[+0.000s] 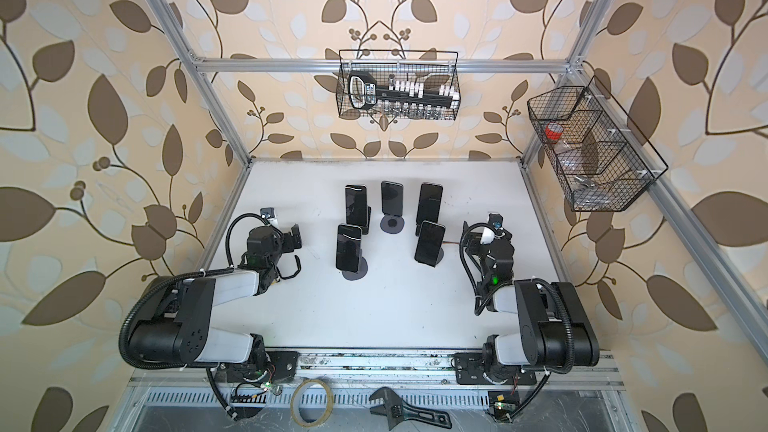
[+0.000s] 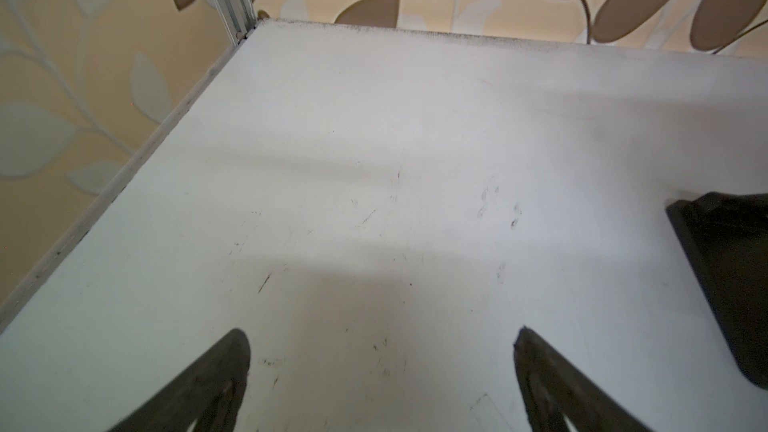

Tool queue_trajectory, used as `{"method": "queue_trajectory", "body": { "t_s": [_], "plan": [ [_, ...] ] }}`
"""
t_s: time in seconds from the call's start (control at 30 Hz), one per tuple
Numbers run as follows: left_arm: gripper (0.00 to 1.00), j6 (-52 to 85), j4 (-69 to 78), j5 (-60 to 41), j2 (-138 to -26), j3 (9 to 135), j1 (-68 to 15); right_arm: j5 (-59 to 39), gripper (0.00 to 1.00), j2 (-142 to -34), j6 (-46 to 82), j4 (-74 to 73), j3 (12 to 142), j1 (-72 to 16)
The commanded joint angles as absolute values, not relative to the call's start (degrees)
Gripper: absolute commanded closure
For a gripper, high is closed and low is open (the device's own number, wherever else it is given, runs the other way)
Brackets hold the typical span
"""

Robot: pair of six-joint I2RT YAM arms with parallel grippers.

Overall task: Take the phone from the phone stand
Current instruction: 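Raise both arms and swing the grippers forward toward the standing phones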

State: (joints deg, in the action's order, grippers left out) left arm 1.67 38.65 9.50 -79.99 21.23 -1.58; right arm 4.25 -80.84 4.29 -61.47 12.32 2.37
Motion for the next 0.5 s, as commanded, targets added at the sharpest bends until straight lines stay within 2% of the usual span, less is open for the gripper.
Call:
{"method": "queue_trajectory", "body": {
  "t_s": [0.0, 0.47],
  "plan": [
    [0.01, 2.41, 38.06, 11.04, -78.27, 21.74, -2.03, 6.4, 0.0, -79.36, 5.45, -59.97, 13.1, 2.3],
    [0.01, 3.15, 33.7, 12.54, -75.75, 23.1, -2.03, 8.48, 0.01, -73.11, 5.5, -52.88, 13.94, 2.47]
  ]
}}
